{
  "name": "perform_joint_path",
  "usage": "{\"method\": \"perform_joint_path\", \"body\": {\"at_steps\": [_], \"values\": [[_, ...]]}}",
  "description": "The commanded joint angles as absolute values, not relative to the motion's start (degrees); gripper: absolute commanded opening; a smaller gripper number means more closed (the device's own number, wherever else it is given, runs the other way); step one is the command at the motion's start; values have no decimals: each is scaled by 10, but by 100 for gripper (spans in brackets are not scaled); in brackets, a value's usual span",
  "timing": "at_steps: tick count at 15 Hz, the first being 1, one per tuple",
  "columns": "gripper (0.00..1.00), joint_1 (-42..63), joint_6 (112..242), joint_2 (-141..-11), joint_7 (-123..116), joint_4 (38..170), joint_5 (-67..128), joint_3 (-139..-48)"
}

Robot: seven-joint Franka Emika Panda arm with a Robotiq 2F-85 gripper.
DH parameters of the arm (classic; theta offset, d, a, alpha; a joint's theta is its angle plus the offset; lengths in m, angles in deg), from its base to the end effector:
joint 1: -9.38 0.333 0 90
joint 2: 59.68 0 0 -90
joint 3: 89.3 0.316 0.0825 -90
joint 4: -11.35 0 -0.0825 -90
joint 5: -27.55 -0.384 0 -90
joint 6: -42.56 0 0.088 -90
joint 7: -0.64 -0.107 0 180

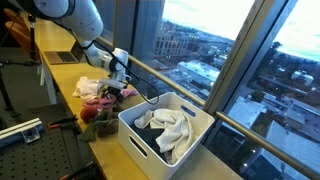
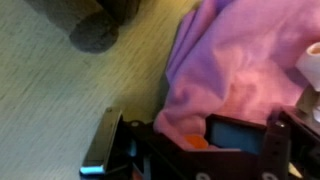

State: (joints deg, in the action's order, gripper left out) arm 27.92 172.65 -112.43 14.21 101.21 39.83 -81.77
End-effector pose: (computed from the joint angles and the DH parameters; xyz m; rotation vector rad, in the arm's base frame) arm 0.6029 0.2799 0.0840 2.8188 1.2030 -0.3081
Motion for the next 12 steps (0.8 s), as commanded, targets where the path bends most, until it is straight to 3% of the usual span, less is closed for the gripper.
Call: {"method": "perform_joint_path", "body": {"at_steps": [1,12], "values": [[0,276,1715,-1093,128,1017,420,-828],[0,198,1738,-835,96,1116,433,-876]]}}
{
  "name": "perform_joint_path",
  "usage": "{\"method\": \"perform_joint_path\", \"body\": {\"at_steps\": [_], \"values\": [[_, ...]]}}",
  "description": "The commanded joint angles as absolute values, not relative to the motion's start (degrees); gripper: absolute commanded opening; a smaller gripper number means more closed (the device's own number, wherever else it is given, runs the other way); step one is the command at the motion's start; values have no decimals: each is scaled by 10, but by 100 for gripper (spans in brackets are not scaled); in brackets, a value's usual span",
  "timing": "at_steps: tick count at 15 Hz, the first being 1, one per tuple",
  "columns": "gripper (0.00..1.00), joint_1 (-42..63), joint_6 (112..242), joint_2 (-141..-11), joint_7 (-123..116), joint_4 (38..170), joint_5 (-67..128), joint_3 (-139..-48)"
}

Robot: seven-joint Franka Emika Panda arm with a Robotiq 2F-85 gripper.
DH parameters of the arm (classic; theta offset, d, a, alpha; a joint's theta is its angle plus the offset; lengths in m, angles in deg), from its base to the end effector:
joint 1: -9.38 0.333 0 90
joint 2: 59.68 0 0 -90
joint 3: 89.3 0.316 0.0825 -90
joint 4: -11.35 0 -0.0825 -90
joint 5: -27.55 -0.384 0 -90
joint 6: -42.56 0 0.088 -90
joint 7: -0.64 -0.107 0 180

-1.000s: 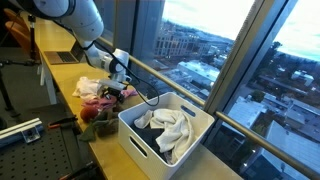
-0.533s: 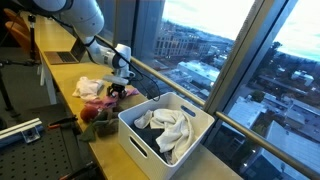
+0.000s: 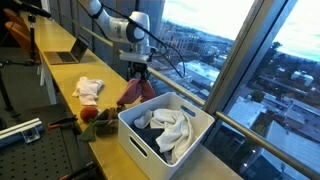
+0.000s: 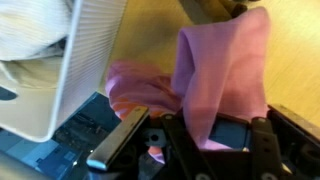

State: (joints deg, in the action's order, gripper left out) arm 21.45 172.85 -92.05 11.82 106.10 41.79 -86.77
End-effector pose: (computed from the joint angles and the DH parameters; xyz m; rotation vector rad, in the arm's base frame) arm 0.6693 0.1642 0.2886 2.8396 0.8756 0.0919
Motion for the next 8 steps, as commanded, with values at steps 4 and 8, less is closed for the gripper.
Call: {"method": "perform_joint_path", "body": {"at_steps": [4,8], "values": [[0,168,1732,-728,86,1154,438,-889],[0,123,1731,-647,100,1184,427,-903]]}}
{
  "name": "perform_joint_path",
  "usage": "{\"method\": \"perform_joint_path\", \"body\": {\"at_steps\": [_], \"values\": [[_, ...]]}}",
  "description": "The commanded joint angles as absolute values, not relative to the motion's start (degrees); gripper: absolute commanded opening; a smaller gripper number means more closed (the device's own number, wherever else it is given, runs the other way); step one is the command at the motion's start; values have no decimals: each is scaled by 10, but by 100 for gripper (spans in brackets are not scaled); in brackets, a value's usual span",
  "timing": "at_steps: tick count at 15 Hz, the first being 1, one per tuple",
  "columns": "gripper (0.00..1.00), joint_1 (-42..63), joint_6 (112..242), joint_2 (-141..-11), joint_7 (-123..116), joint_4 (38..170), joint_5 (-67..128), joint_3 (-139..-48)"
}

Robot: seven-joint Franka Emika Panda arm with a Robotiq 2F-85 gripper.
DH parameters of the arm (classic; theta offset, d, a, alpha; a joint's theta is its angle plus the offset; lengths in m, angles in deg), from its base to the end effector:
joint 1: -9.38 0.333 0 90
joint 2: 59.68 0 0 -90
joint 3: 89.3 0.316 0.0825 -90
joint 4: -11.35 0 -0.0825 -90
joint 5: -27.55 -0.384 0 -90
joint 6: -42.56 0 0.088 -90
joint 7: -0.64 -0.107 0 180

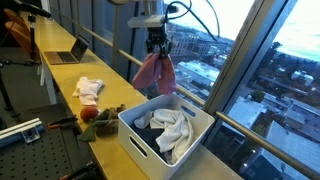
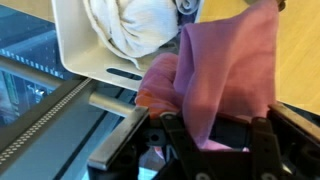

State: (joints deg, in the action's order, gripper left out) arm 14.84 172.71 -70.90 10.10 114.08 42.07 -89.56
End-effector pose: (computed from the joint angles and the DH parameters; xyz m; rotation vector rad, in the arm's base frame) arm 0.6394 0.0521 0.4690 2.8331 0.5631 0.3981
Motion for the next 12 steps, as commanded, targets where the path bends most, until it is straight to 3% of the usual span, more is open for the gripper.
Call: {"method": "perform_joint_path", "body": {"at_steps": [1,8,9,10,12], "values": [[0,112,1738,-639,98,1192,428,-907],[0,58,1770,-660,121,1214,404,-929],[25,52,1770,-665,127,1212,398,-931],[27,49,1772,-669,125,1213,397,-932],[41,48,1776,-668,121,1218,396,-929]]}}
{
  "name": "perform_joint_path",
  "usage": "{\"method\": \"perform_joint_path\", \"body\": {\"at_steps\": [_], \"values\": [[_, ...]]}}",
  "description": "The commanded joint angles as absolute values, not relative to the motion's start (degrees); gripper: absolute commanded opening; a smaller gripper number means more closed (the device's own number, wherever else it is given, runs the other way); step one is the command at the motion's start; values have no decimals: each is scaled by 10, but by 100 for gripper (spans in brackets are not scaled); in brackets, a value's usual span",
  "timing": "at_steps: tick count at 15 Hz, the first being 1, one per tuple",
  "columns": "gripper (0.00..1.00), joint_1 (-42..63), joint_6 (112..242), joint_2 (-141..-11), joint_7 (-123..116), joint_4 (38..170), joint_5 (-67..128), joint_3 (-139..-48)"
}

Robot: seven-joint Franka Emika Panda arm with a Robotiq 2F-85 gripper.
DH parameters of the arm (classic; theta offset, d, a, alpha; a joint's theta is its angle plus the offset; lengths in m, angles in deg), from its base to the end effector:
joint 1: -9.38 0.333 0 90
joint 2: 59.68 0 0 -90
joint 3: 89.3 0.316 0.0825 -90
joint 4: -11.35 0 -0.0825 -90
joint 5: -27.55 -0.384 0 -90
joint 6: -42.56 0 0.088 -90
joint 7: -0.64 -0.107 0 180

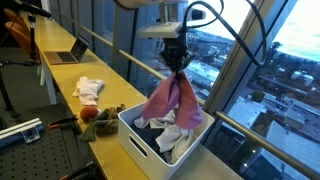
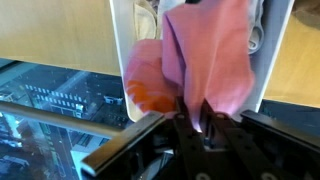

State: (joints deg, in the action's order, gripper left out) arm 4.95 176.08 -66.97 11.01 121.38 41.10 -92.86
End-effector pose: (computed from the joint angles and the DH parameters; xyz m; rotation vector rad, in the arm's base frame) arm 0.6092 -0.0882 0.4554 2.8651 0.2615 0.3564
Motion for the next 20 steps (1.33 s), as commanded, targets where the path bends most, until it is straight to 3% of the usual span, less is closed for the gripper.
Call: {"method": "perform_joint_path", "body": {"at_steps": [1,8,20], "values": [[47,52,1780,-664,114,1224,402,-926],[98,107,1827,-686,80,1294,408,-881],[100,177,1898,-883,29,1302,406,-854]]}}
